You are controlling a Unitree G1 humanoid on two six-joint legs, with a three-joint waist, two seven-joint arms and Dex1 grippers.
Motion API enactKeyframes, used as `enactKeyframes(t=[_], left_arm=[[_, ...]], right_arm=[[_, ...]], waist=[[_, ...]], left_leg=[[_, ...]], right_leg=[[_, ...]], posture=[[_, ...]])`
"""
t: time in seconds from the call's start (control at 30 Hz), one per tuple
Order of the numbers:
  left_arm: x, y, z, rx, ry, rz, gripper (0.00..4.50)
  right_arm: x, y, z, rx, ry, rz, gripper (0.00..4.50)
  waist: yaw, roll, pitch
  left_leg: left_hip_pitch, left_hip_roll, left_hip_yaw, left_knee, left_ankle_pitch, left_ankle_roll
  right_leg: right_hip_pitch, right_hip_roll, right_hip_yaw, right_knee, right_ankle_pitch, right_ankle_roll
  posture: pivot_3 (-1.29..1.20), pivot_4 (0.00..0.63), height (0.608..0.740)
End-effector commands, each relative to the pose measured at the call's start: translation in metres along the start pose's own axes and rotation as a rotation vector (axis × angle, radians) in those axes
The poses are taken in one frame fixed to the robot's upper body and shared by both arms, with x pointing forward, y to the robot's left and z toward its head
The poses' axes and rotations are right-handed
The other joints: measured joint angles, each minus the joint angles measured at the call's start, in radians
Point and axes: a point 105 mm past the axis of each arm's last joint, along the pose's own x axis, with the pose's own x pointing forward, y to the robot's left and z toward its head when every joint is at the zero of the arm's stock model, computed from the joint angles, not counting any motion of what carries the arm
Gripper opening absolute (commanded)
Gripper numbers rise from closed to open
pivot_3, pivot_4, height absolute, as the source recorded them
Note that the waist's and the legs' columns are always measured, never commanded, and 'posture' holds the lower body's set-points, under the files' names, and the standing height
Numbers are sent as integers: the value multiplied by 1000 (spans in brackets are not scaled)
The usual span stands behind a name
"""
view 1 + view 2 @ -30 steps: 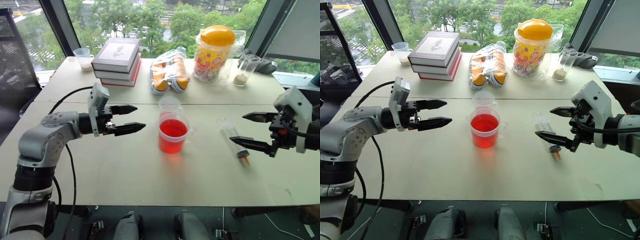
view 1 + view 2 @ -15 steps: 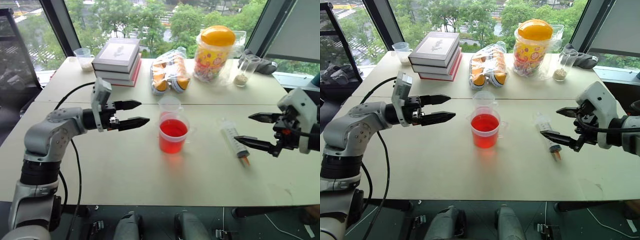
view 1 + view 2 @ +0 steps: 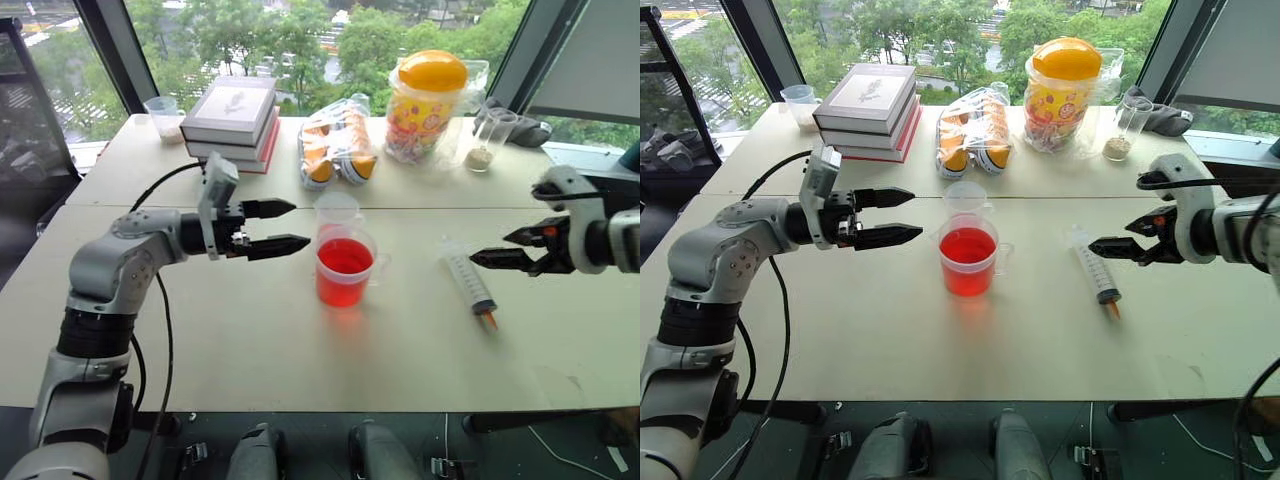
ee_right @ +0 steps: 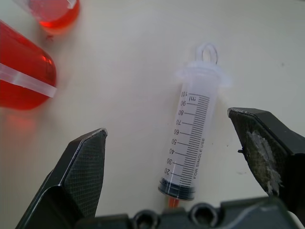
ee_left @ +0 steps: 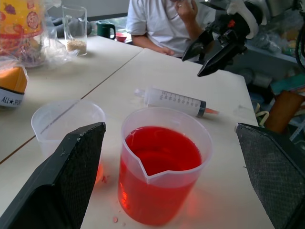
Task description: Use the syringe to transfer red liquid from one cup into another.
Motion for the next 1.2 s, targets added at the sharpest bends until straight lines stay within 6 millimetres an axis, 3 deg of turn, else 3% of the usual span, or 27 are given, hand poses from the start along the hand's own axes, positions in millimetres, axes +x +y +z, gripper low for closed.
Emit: enactKeyframes(t=[0.03, 0.2, 0.6, 0.93, 1.03, 1.17, 1.2], left_arm=[[0, -1, 13, 59, -24, 4, 4500], [3, -1, 9, 75, -9, 8, 4500], [5, 0, 4, 82, -5, 17, 4500], [5, 0, 5, 103, -13, 39, 4500], [2, 3, 5, 109, -9, 53, 4500], [4, 3, 7, 112, -15, 57, 4500], [4, 3, 7, 115, -15, 56, 4500]], right_arm=[[8, -5, -2, 6, 53, -19, 4469], [23, -4, -5, 24, 119, 12, 4469], [59, -5, 10, 50, 193, 22, 4469], [85, -12, 6, 17, 248, -6, 4469], [91, -15, 4, 15, 258, -17, 3664], [97, -19, 3, 27, 261, -34, 1670], [97, -19, 4, 25, 258, -37, 1442]], waist=[[3, 0, 0], [1, 0, 0], [0, 0, 0], [0, 0, 0], [-2, 0, 0], [-5, 0, 0], [-6, 0, 0]], left_leg=[[0, 0, 1, 0, 0, 0], [-1, 0, 2, 0, 0, 0], [-1, 0, 2, 0, 0, 0], [-2, 0, 2, 1, 0, 0], [-1, 0, 2, 1, 0, 0], [-1, 0, 2, 1, 0, 0], [-1, 0, 2, 1, 0, 0]], right_leg=[[0, 0, 0, 0, 0, 0], [0, 0, 0, 0, 0, 0], [-1, 1, 0, 1, 0, 1], [-1, 1, -1, 1, 1, 2], [-1, 1, -1, 1, 2, 3], [0, 1, -1, 1, 2, 4], [0, 1, -1, 1, 2, 4]], posture=[[0, 150, 740], [0, 150, 740], [0, 150, 740], [0, 150, 740], [0, 150, 740], [0, 150, 740], [0, 150, 740]])
